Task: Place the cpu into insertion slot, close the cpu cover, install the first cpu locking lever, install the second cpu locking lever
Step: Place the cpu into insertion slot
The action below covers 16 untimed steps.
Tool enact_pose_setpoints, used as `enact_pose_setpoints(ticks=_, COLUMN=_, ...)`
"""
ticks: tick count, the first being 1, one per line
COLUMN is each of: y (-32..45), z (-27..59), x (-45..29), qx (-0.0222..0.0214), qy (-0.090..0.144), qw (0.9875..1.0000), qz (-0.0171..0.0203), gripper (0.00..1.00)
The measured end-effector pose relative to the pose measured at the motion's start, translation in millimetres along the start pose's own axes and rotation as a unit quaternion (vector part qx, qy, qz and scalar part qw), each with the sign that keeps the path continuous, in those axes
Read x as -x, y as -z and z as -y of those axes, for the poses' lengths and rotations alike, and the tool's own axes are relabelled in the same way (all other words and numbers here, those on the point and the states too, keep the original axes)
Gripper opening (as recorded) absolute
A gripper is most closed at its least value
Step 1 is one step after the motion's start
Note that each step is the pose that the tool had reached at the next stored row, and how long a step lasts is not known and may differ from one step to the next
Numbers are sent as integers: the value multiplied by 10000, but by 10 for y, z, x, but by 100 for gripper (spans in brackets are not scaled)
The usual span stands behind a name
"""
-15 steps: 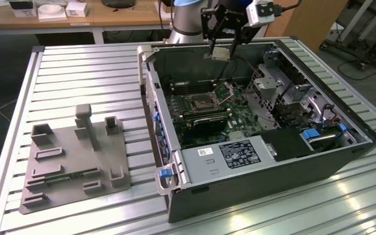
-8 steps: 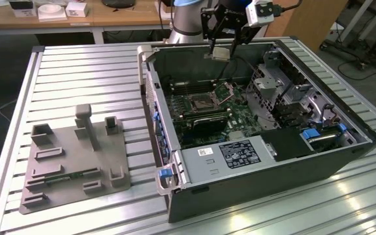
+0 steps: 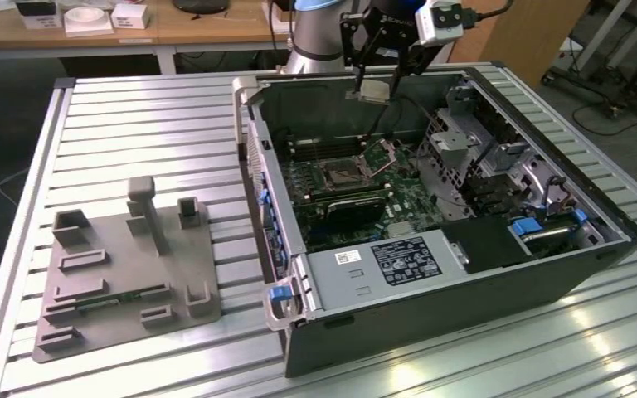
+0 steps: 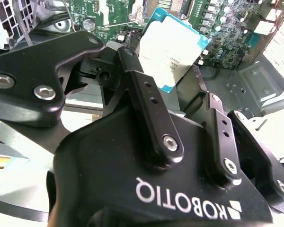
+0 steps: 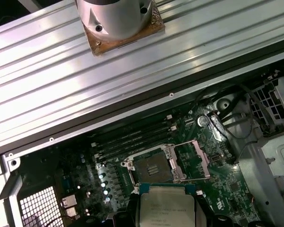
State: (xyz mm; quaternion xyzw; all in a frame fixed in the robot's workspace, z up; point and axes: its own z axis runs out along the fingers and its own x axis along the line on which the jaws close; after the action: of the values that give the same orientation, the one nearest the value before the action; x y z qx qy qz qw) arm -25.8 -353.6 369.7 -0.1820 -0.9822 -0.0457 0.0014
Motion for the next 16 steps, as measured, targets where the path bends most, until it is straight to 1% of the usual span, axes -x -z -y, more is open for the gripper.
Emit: enact_pose_setpoints(ticks=16, y=0, z=0, x=0, qx=4, qy=-201, qw=9998, qz=18, gripper=54)
